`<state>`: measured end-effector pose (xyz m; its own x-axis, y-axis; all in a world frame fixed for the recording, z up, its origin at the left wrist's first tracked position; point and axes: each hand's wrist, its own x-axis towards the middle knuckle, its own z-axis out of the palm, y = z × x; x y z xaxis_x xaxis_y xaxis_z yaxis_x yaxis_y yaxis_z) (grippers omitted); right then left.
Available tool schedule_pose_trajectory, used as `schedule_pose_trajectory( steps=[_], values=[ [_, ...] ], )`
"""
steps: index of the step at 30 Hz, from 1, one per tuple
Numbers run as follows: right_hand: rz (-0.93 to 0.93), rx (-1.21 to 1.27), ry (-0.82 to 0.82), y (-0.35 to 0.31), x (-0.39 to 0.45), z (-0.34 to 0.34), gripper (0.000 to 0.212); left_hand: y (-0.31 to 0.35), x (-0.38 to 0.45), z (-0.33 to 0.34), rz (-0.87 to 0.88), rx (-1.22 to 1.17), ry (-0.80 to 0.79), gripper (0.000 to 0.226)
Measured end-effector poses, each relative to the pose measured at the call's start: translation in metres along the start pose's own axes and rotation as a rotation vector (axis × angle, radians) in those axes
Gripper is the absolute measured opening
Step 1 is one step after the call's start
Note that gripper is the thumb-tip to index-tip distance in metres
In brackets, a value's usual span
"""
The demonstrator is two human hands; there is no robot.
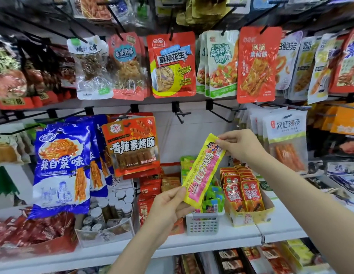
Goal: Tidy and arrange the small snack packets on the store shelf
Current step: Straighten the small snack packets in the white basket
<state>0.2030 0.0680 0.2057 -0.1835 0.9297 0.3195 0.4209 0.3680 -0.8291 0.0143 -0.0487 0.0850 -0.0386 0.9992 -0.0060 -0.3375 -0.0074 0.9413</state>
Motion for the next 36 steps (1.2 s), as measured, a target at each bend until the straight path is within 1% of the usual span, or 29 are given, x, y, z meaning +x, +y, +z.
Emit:
schedule_pose_trajectory(
  steps=[2,4,5,6,8,10,11,13,15,17,19,20,21,23,25,26,27,28,29,31,34,36],
  values=[
    [0.006,0.106,-0.008,-0.002,-0.001,0.003,0.023,0.005,-0.002,0.002,-0.101,-0.261,-0.028,0.049],
    [0.020,0.315,-0.056,-0.004,-0.004,0.007,0.025,0.012,-0.003,0.004,-0.212,-0.514,-0.096,0.057],
    [0.017,0.393,-0.087,-0.005,-0.005,0.010,0.024,0.014,-0.003,0.005,-0.254,-0.567,-0.137,0.057],
    [0.005,0.450,-0.111,-0.006,-0.006,0.013,0.022,0.017,-0.003,0.006,-0.287,-0.566,-0.176,0.054],
    [-0.029,0.551,-0.137,-0.006,-0.006,0.017,0.016,0.018,-0.004,0.008,-0.333,-0.494,-0.243,0.048],
    [-0.049,0.617,-0.143,-0.005,-0.006,0.021,0.013,0.018,-0.005,0.012,-0.288,-0.435,-0.275,0.043],
    [-0.043,0.624,-0.146,-0.004,-0.005,0.022,0.013,0.016,-0.005,0.014,-0.238,-0.399,-0.234,0.045],
    [0.005,0.589,-0.179,0.001,-0.003,0.021,0.019,0.011,-0.003,0.016,-0.123,-0.294,-0.060,0.047],
    [0.065,0.564,-0.246,0.007,-0.003,0.020,0.029,0.010,-0.002,0.016,-0.002,-0.142,0.084,0.037],
    [0.062,0.510,-0.260,0.011,-0.006,0.024,0.037,0.007,-0.003,0.013,0.081,0.023,0.144,0.033],
    [0.030,0.401,-0.199,0.014,-0.010,0.031,0.041,0.005,-0.006,0.013,0.077,0.111,0.153,0.034],
    [0.016,0.360,-0.154,0.015,-0.012,0.035,0.041,0.004,-0.007,0.013,0.047,0.097,0.135,0.036],
    [0.012,0.342,-0.112,0.016,-0.013,0.036,0.040,0.004,-0.008,0.012,0.006,0.031,0.092,0.037],
    [0.026,0.364,-0.050,0.016,-0.011,0.034,0.037,0.010,-0.010,0.009,-0.088,-0.206,-0.057,0.042],
    [0.039,0.432,-0.056,0.016,-0.009,0.031,0.033,0.017,-0.011,0.002,-0.200,-0.485,-0.170,0.054],
    [0.038,0.484,-0.089,0.016,-0.009,0.029,0.032,0.020,-0.011,-0.001,-0.249,-0.608,-0.180,0.064],
    [0.036,0.542,-0.132,0.016,-0.009,0.029,0.029,0.021,-0.009,-0.003,-0.278,-0.687,-0.169,0.067],
    [0.038,0.591,-0.174,0.016,-0.010,0.030,0.027,0.022,-0.008,-0.003,-0.276,-0.711,-0.150,0.061],
    [0.046,0.620,-0.206,0.016,-0.010,0.031,0.026,0.021,-0.006,-0.001,-0.247,-0.683,-0.128,0.049],
    [0.089,0.640,-0.251,0.016,-0.010,0.033,0.029,0.017,-0.006,0.004,-0.147,-0.509,-0.066,0.032],
    [0.190,0.738,-0.369,0.017,-0.013,0.033,0.036,0.009,-0.008,0.005,0.083,-0.163,0.042,0.029],
    [0.195,0.759,-0.382,0.018,-0.015,0.034,0.039,0.006,-0.011,0.003,0.197,0.026,0.082,0.033]
  ],
)
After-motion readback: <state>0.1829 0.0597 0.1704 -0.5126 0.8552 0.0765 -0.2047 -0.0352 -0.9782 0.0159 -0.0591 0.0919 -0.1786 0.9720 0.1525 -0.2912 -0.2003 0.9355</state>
